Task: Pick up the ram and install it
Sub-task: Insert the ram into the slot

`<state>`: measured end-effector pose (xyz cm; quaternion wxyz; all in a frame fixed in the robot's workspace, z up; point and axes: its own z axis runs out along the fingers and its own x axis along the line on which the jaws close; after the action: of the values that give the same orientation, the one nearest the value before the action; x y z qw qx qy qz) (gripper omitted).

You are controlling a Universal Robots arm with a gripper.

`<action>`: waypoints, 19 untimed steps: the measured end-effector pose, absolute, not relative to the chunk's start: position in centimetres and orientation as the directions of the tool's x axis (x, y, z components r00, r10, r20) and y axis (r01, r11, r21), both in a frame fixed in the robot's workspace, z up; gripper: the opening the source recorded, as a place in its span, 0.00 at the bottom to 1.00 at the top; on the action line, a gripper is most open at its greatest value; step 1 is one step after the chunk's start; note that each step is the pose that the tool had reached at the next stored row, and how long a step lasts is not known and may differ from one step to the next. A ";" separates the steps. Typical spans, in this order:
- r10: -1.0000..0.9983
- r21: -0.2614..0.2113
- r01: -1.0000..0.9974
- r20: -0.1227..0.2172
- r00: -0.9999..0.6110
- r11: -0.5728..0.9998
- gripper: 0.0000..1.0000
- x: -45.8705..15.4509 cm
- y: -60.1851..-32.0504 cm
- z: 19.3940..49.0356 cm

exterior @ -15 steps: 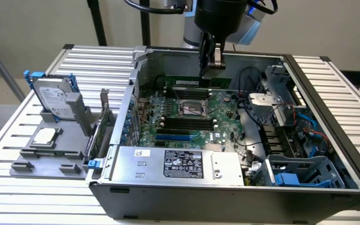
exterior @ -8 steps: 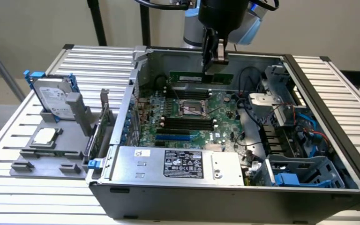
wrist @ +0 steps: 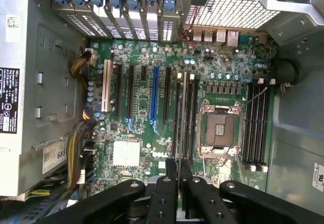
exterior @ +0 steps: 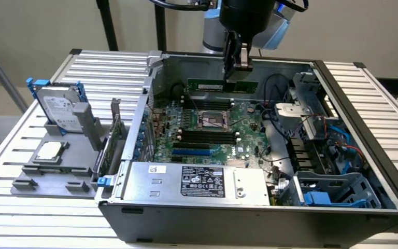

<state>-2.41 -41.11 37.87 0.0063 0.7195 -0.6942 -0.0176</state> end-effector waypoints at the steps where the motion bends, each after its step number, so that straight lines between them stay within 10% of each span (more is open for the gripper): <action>1: -0.999 0.034 -0.999 -0.016 0.036 -0.036 0.14 -2.4 -41.1 37.9; 19: -1.000 0.028 -0.999 -0.022 0.016 -0.016 0.14 -3.1 -41.3 35.8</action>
<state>-3.14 -41.30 35.76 0.0023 0.7127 -0.7013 -0.0176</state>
